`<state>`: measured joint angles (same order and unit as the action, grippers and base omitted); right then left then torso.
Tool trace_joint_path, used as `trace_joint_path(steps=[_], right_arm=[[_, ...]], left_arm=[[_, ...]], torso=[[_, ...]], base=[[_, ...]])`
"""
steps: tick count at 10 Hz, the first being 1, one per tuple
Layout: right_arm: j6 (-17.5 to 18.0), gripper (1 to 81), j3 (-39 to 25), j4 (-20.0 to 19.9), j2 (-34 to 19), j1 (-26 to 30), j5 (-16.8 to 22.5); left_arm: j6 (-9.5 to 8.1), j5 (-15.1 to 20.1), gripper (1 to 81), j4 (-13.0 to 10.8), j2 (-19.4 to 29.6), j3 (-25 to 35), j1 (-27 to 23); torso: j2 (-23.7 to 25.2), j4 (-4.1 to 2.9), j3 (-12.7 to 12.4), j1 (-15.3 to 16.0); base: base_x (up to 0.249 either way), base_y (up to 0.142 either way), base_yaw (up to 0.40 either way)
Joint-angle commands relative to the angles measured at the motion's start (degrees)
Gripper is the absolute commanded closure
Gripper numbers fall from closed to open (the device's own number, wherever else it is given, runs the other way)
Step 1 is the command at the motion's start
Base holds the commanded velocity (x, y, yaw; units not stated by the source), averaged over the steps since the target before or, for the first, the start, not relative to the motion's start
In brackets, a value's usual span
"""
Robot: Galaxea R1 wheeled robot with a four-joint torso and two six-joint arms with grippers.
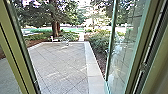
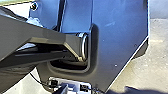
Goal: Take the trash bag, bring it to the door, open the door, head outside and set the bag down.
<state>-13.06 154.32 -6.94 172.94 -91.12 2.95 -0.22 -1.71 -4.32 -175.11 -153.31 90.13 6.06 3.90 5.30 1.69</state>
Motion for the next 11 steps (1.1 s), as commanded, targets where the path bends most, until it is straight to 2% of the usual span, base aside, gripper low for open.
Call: trace_joint_path(steps=[1,11], right_arm=[[-0.13,1.0,-0.26,0.08,-0.20,2.21,3.73],[-0.13,1.0,-0.26,0.08,-0.11,2.04,3.64]], left_arm=[[0.31,2.32,81.1,-0.69,-0.42,0.46,-2.54],[0.31,2.23,81.1,-0.61,-0.25,0.46,-2.53]], torso=[[0.00,0.00,0.00,0.00],[-0.02,0.00,0.00,0.02]], base=[[0.088,0.000,0.000],[0.091,0.000,0.000]])
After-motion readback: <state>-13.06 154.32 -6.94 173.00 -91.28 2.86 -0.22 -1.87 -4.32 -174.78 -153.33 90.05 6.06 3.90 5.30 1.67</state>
